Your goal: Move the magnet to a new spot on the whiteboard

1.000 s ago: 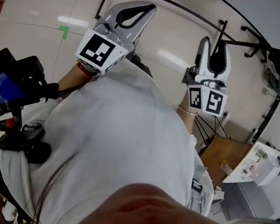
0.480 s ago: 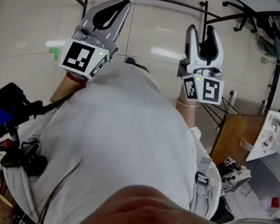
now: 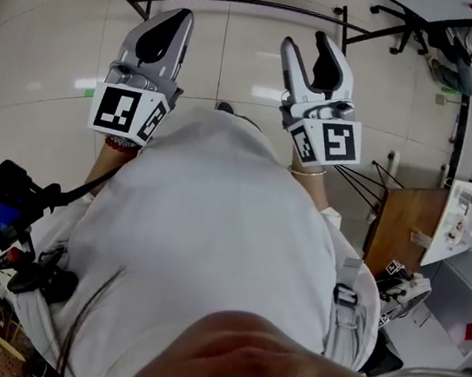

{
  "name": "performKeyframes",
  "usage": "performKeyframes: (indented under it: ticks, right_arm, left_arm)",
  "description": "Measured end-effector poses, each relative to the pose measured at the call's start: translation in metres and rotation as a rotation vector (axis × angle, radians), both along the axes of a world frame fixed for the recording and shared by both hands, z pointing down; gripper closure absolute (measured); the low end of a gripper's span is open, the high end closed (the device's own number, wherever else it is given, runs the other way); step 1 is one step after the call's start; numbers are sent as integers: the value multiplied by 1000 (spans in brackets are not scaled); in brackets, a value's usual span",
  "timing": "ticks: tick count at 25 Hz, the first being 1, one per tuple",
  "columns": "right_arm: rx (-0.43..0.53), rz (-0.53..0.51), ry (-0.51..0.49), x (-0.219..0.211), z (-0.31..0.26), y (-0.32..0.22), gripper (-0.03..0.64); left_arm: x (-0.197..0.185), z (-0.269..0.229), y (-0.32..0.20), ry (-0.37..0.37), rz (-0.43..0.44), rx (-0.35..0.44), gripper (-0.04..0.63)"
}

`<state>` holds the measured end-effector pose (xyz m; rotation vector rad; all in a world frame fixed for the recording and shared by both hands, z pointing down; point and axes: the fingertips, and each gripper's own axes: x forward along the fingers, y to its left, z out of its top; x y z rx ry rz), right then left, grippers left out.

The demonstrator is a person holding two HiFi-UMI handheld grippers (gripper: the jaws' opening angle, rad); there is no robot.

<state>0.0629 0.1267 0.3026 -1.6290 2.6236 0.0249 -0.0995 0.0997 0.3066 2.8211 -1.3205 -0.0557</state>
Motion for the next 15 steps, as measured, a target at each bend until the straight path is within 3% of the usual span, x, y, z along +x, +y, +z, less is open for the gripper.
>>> performKeyframes:
  ticks: [10,13,15]
  right_arm:
    - [-66,4,-7,-27,17,3,414]
    - [-56,8,5,-29,13,1,414]
    - [-68,17,-41,-23,14,-3,414]
  left_arm:
    - [-37,10,9,2,-36,-38,589]
    - [-26,21,2,-15,28,-89,589]
    - [-10,21,6,9,111,-108,589]
